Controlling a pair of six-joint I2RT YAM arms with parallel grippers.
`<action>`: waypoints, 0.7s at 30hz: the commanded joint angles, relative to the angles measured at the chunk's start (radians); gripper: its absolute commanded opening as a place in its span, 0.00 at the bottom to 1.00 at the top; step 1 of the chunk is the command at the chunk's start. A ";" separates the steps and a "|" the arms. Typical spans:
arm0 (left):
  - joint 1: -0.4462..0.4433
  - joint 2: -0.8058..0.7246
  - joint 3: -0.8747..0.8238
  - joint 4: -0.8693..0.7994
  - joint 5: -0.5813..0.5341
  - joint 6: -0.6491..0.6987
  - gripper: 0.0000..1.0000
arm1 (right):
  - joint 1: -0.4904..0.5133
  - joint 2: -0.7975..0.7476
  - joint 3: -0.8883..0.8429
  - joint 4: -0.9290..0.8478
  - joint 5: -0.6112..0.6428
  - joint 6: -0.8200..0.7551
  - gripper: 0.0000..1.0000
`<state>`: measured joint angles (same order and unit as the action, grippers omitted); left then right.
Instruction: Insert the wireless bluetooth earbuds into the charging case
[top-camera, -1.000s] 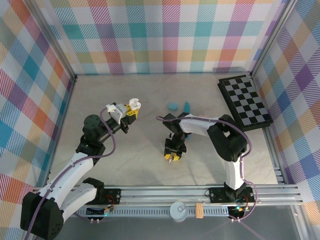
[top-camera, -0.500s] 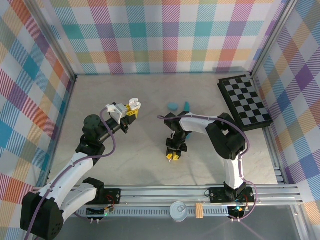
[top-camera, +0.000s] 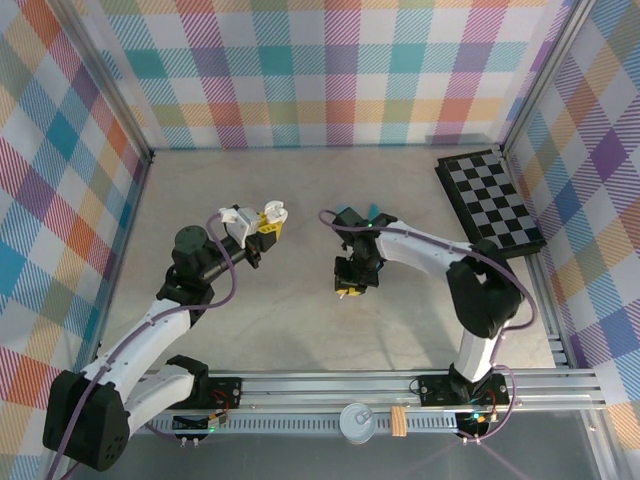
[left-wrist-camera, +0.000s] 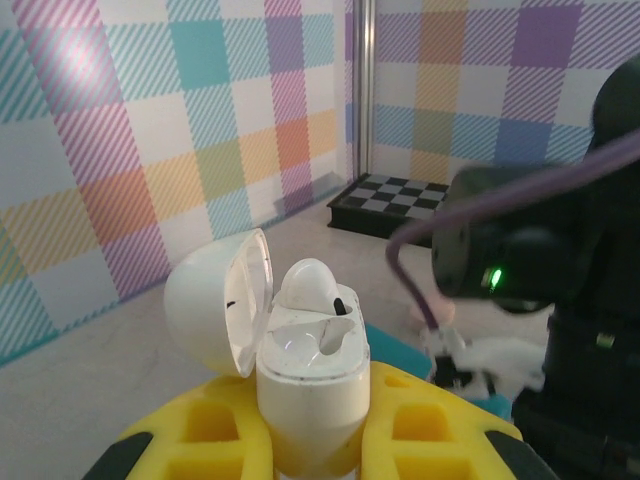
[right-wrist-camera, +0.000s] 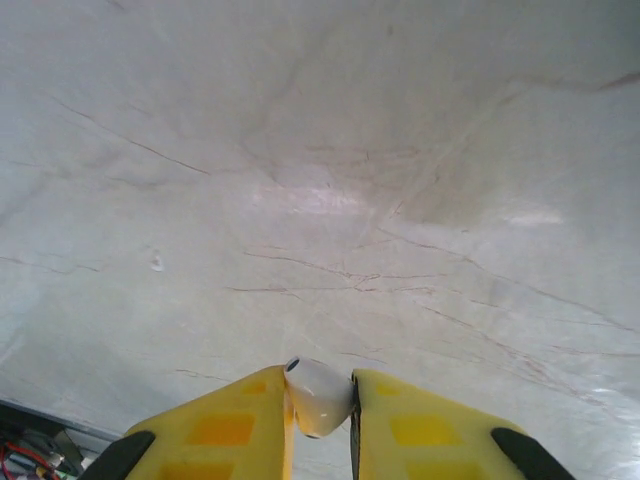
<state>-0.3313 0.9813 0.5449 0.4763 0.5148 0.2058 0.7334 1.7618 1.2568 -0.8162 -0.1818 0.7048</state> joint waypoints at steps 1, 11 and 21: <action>-0.021 0.019 -0.002 0.041 0.028 -0.018 0.00 | 0.005 -0.063 0.008 0.011 0.102 -0.048 0.20; -0.104 0.095 0.060 -0.048 0.047 0.018 0.00 | 0.006 -0.214 0.040 0.028 0.190 -0.170 0.20; -0.179 0.191 0.098 -0.061 0.085 0.033 0.00 | 0.006 -0.262 0.117 -0.016 0.186 -0.214 0.20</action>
<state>-0.4877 1.1545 0.6022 0.4164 0.5606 0.2138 0.7334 1.5303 1.3357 -0.8024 0.0006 0.5232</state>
